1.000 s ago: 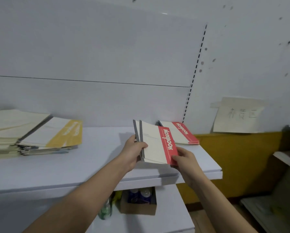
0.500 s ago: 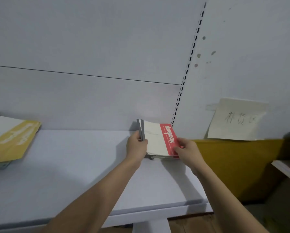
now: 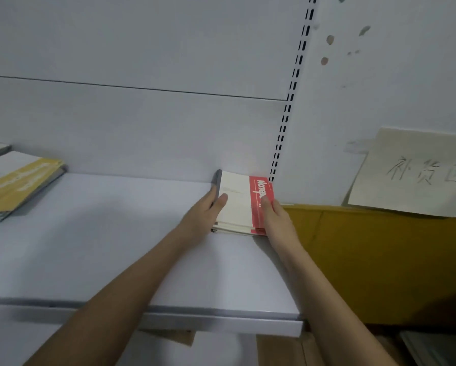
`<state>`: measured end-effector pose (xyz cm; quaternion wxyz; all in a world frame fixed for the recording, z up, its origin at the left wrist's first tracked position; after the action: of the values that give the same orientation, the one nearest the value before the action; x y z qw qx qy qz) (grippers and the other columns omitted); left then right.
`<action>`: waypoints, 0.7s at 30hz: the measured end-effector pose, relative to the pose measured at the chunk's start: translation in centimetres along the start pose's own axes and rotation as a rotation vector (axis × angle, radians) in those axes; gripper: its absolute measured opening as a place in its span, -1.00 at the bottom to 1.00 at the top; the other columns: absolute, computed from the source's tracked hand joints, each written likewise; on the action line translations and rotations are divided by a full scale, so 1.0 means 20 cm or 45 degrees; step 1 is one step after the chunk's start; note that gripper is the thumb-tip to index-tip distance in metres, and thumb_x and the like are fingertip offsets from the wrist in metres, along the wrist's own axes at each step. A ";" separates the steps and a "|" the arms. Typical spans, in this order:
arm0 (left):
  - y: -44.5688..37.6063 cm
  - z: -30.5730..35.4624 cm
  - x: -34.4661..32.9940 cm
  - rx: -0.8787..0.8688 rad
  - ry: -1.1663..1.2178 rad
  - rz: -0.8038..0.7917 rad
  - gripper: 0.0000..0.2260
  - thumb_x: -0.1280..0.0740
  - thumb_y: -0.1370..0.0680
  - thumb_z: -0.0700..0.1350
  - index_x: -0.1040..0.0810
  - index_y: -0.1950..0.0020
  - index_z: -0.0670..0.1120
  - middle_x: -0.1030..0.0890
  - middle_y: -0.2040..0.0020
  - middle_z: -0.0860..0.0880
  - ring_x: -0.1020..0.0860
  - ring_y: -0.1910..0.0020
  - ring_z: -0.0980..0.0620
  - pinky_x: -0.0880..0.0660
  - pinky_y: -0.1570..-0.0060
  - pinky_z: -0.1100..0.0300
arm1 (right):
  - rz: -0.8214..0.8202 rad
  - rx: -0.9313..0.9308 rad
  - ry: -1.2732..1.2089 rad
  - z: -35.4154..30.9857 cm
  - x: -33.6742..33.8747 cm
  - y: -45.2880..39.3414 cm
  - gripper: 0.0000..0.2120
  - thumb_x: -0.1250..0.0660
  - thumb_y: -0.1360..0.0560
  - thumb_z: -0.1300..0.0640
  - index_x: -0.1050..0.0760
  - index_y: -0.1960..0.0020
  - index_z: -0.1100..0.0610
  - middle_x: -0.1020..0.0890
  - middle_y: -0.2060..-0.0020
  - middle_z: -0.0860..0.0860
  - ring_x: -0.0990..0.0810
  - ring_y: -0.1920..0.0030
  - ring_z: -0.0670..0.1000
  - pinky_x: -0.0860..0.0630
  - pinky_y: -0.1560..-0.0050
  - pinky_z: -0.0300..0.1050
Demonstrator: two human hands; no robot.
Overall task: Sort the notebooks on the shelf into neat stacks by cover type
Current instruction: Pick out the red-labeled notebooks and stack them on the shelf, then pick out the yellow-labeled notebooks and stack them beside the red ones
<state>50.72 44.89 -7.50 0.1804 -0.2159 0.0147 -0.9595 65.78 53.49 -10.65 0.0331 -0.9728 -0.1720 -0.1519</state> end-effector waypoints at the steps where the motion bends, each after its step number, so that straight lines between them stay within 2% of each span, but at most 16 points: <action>1: 0.00 0.00 0.01 0.003 0.003 -0.005 -0.59 -0.12 -0.68 0.02 -0.14 -0.52 0.15 -0.39 -0.17 0.37 -0.39 -0.20 0.26 -0.28 0.03 0.50 | -0.142 -0.007 -0.081 0.00 0.02 0.01 -0.66 -0.12 -0.61 -0.19 -0.38 -0.34 -0.13 -0.63 -0.13 -0.15 -0.64 -0.04 -0.10 -0.56 -0.07 -0.15; 3: 0.01 -0.02 0.03 0.014 0.034 -0.031 -0.57 -0.23 -0.64 -0.04 -0.11 -0.40 0.25 -0.43 -0.09 0.49 -0.47 -0.14 0.33 -0.30 0.08 0.62 | -0.436 0.018 0.006 -0.01 0.08 0.04 -0.59 -0.29 -0.58 -0.08 -0.28 -0.39 -0.12 -0.60 -0.12 -0.21 -0.64 -0.01 -0.17 -0.57 0.12 -0.33; 4: 0.01 -0.04 0.04 0.017 0.010 -0.085 -0.51 -0.31 -0.60 -0.08 -0.14 -0.37 0.28 -0.47 -0.07 0.52 -0.49 -0.13 0.40 -0.34 0.03 0.60 | -0.541 0.052 0.123 -0.01 0.12 0.04 -0.52 -0.36 -0.54 -0.04 -0.24 -0.38 -0.13 -0.57 -0.11 -0.25 -0.62 -0.03 -0.20 -0.55 0.15 -0.37; 6: 0.03 -0.06 0.04 -0.010 -0.123 -0.191 -0.34 -0.47 -0.49 -0.12 -0.19 -0.38 0.33 -0.48 -0.08 0.57 -0.46 -0.15 0.50 -0.40 -0.06 0.55 | -0.661 0.134 0.321 -0.01 0.16 0.05 -0.40 -0.44 -0.49 0.00 -0.18 -0.39 -0.16 -0.52 -0.12 -0.30 -0.56 -0.09 -0.24 -0.52 0.08 -0.39; 9: 0.03 -0.08 0.03 -0.052 -0.245 -0.219 -0.21 -0.56 -0.38 -0.14 -0.19 -0.34 0.43 -0.44 -0.12 0.60 -0.43 -0.15 0.54 -0.38 -0.05 0.57 | -0.664 0.166 0.411 0.00 0.19 0.03 -0.27 -0.46 -0.47 0.03 -0.15 -0.51 -0.07 -0.54 -0.20 -0.23 -0.55 -0.18 -0.18 -0.50 -0.10 -0.28; 12: 0.01 -0.10 0.03 -0.081 -0.319 -0.167 -0.15 -0.57 -0.37 -0.07 -0.15 -0.45 0.41 -0.51 -0.19 0.45 -0.48 -0.16 0.44 -0.41 -0.07 0.49 | -0.608 0.213 0.429 0.00 0.20 0.02 -0.29 -0.42 -0.51 0.07 -0.14 -0.54 0.00 -0.50 -0.20 -0.23 -0.52 -0.17 -0.19 -0.45 -0.01 -0.39; 15: -0.01 -0.12 0.03 -0.045 -0.323 -0.142 -0.13 -0.56 -0.39 -0.01 -0.10 -0.51 0.33 -0.56 -0.15 0.38 -0.51 -0.13 0.42 -0.42 -0.05 0.48 | -0.597 0.222 0.422 0.01 0.20 0.02 -0.30 -0.37 -0.55 0.09 -0.07 -0.57 0.03 -0.49 -0.24 -0.19 -0.48 -0.11 -0.24 -0.41 0.12 -0.51; 17: -0.01 -0.13 0.02 -0.043 -0.392 -0.128 -0.12 -0.54 -0.41 -0.02 -0.05 -0.52 0.36 -0.54 -0.15 0.40 -0.49 -0.11 0.47 -0.40 -0.04 0.51 | -0.589 0.256 0.402 0.03 0.19 0.02 -0.30 -0.34 -0.57 0.10 -0.03 -0.57 0.02 -0.47 -0.27 -0.17 -0.46 -0.15 -0.20 -0.39 0.09 -0.50; 19: 0.00 -0.12 0.02 -0.027 -0.447 -0.098 -0.11 -0.52 -0.43 -0.04 0.02 -0.46 0.43 -0.45 -0.11 0.52 -0.42 -0.05 0.60 -0.35 -0.01 0.60 | -0.586 0.280 0.391 0.04 0.18 0.02 -0.31 -0.30 -0.59 0.09 0.02 -0.58 -0.01 -0.43 -0.23 -0.23 -0.43 -0.16 -0.20 -0.37 0.07 -0.48; 21: 0.01 -0.11 0.02 -0.016 -0.498 -0.069 -0.12 -0.52 -0.42 -0.03 0.00 -0.49 0.40 -0.48 -0.12 0.47 -0.46 -0.08 0.53 -0.37 -0.04 0.55 | -0.593 0.308 0.385 0.05 0.17 0.02 -0.34 -0.28 -0.60 0.07 0.02 -0.57 -0.05 -0.41 -0.20 -0.26 -0.44 -0.15 -0.19 -0.40 0.07 -0.46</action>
<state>49.55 44.51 -9.29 0.1526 -0.3998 -0.0204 -0.9036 69.27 54.26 -10.60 0.1381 -0.8625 -0.4004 -0.2770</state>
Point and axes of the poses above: each hand's wrist, its own y-axis away from the middle knuckle, its own x-axis out of the back of the hand, z = x × y, the point moved 5 cm from there along -y, towards the middle knuckle
